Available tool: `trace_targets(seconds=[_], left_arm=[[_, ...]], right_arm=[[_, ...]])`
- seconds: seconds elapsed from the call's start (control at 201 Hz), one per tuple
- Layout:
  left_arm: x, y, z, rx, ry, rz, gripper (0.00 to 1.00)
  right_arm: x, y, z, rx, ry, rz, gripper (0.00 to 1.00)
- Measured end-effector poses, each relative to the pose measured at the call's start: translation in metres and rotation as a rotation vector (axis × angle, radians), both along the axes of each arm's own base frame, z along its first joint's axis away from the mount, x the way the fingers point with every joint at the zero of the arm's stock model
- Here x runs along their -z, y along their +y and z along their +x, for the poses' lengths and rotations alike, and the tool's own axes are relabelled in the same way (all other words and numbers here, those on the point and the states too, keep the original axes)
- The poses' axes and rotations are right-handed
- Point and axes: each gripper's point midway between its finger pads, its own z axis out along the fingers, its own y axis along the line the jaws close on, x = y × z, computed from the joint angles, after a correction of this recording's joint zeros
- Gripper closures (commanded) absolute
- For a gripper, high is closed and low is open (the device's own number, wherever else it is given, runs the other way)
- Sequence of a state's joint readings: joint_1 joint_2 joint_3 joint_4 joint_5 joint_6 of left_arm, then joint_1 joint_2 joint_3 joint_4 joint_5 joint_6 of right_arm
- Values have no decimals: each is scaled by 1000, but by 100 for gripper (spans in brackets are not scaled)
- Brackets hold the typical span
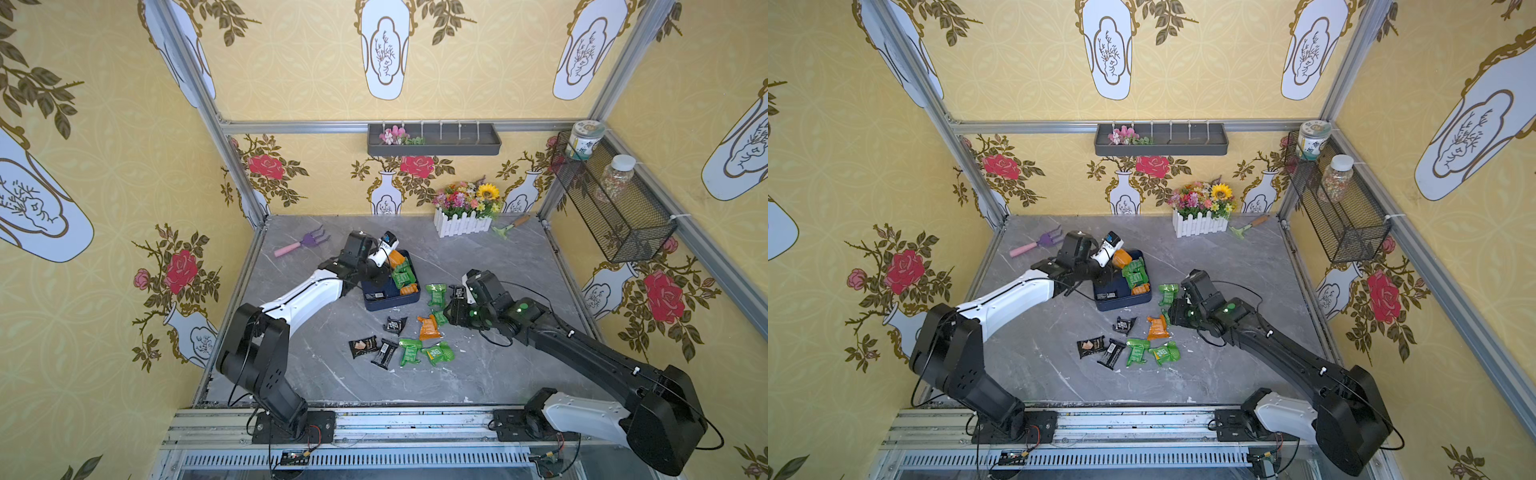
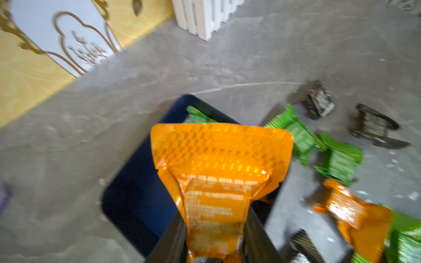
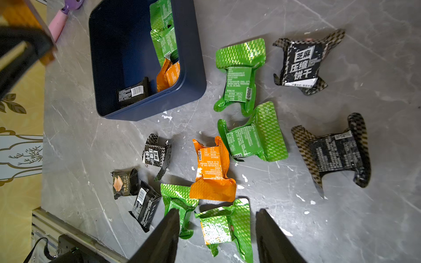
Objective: Take the cookies out of the storage box
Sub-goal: Pick up the cookie from the storage box, then place the cookie at the center of the board.
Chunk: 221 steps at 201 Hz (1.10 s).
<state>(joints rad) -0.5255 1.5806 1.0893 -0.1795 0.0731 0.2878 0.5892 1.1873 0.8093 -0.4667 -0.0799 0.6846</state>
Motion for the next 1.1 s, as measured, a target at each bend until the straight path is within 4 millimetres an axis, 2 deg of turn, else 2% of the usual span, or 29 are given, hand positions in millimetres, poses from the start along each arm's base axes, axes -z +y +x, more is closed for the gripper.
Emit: trace_targets(seconds=[0.075,0.194,0.269,0.339,0.493,0.597,0.802,0.936,1.055,1.1], left_arm=[[-3,4,-14,-89,41,-57,100],[-17,26,-21,-335,116,-194,100],[-16,37,-34,-464,198,-275,100],[0,50,-51,-578,295,-324,100],[48,74,-90,-787,499,-347,100],[68,83,-104,-862,567,-338,100],[104,85,-107,-897,641,-212,100],[118,87,-107,-889,643,-142,100],[125,89,-104,-885,636,-103,87],[128,89,-104,-883,639,-90,76]], right_arm=[[1,-1,0,7,3,0,42],[1,-2,3,20,-3,5,42],[-1,-3,5,28,-17,2,41],[-2,-5,7,37,-26,-4,42],[3,-8,8,54,-18,-18,42],[6,-9,9,57,-12,-25,42],[8,-8,10,56,-6,-28,42],[5,-7,12,56,-11,-25,42],[4,-8,11,60,-12,-22,42],[4,-8,11,62,-13,-22,42]])
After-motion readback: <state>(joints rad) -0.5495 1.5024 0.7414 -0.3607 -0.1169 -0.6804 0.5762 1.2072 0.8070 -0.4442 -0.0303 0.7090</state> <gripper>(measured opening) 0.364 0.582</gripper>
